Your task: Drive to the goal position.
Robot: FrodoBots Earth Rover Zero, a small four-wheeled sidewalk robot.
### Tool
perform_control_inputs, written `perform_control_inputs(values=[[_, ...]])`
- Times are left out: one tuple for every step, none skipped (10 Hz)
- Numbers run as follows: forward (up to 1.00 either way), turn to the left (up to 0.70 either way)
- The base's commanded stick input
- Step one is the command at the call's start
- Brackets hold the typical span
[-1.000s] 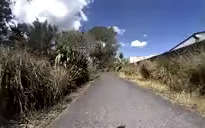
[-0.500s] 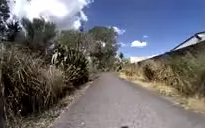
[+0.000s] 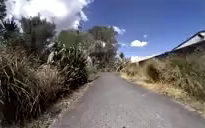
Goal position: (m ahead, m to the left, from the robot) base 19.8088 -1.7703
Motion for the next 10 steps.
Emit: perform_control_inputs(values=[[0.7,-0.02],[0.7,-0.02],[0.7,0.0],[0.7,0.0],[0.7,0.0],[0.7,0.0],[0.7,0.0],[0.7,0.0],[0.7,0.0],[0.7,0.0]])
